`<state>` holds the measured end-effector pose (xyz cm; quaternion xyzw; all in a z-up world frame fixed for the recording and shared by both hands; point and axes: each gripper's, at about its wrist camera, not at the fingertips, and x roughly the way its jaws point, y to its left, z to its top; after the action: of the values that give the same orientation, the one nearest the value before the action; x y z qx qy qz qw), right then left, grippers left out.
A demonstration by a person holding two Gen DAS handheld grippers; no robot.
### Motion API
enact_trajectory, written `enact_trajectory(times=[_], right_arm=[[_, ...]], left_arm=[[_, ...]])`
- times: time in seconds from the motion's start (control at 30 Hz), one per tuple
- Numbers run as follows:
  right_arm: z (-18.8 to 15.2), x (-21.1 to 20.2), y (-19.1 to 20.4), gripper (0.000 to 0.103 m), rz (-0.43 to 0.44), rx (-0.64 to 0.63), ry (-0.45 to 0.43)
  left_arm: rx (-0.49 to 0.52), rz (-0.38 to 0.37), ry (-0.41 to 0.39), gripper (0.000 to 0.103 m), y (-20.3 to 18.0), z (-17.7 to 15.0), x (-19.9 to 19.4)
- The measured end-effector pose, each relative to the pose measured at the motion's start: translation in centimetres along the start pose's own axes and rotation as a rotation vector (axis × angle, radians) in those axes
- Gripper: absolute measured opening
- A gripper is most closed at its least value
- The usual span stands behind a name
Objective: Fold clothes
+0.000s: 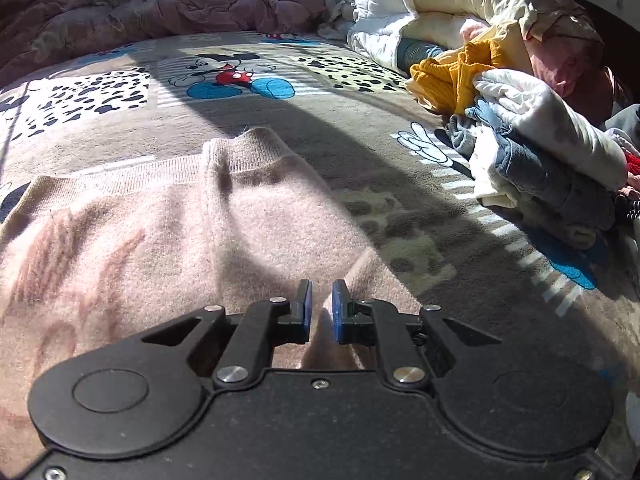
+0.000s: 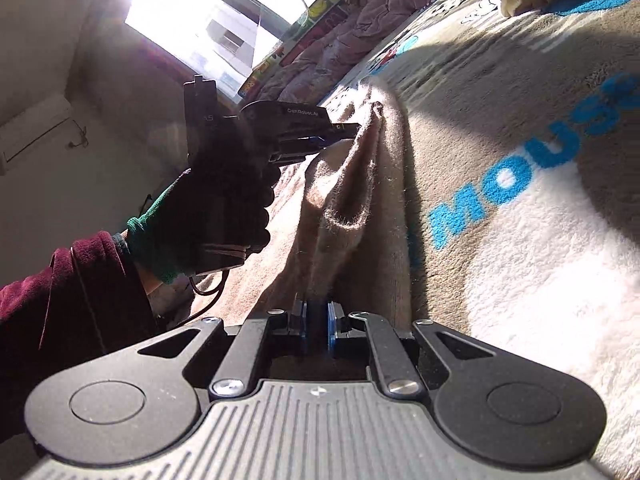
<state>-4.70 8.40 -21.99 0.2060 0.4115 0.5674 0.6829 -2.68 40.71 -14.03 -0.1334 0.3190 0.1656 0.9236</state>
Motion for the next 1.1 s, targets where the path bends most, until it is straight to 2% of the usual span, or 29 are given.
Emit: enact_trajectory(times=[0.07,0.13,0.2,0.23,0.43,0.53,0.7,0.83,0.9,0.93,1.0,1.03,1.1], right_arm=[[-0.2,-1.3,1.8,0.017,-0.067,-0.135,-0.020],[-0.7,-3.2,4.1,0.019,-0.158,-0.303,-0.083],[-1.3,-4.5,6.0,0.019,-0.194,-0.463,-0.165],[-1.6,-4.6,6.8,0.019,-0.190,-0.548,-0.199],[-1.1,-0.6,8.5,0.019,-0.199,-0.778,-0.211],[-1.0,2.2,5.9,0.018,-0.277,-0.635,-0.046],[-1.3,2.0,5.4,0.018,-0.261,-0.579,-0.034],[-2.3,0.7,6.8,0.018,-0.272,-0.672,-0.078],[-2.8,-0.2,8.1,0.018,-0.274,-0.758,-0.155],[-2.9,-0.4,8.6,0.020,-0.278,-0.794,-0.187],[-2.5,-0.2,9.1,0.032,-0.280,-0.835,-0.219],[-2.2,0.4,8.9,0.041,-0.296,-0.827,-0.198],[-1.7,2.3,7.5,0.043,-0.337,-0.734,-0.075]], left_arm=[[0.010,0.005,-0.039,0.009,-0.2,-0.5,-2.4],[-0.003,-0.004,-0.060,0.009,-0.3,-1.6,-4.4],[-0.013,-0.008,-0.070,0.009,-0.7,-3.0,-5.7],[-0.013,-0.002,-0.068,0.009,-0.9,-3.6,-6.0],[-0.026,0.027,-0.018,0.009,-1.7,-5.4,-3.8],[-0.008,0.056,0.031,0.009,-1.9,-5.7,-1.8],[-0.024,0.090,0.053,0.010,-2.1,-5.3,-1.3],[-0.022,0.117,-0.035,0.010,-2.8,-5.2,-3.4],[-0.019,0.135,-0.057,0.010,-2.9,-5.1,-3.7],[-0.023,0.144,-0.033,0.010,-2.6,-5.2,-3.0],[-0.005,0.159,0.018,0.010,-2.2,-5.8,-1.7],[-0.001,0.163,0.020,0.010,-2.3,-5.7,-1.6],[-0.002,0.162,-0.005,0.010,-2.5,-5.3,-2.2]])
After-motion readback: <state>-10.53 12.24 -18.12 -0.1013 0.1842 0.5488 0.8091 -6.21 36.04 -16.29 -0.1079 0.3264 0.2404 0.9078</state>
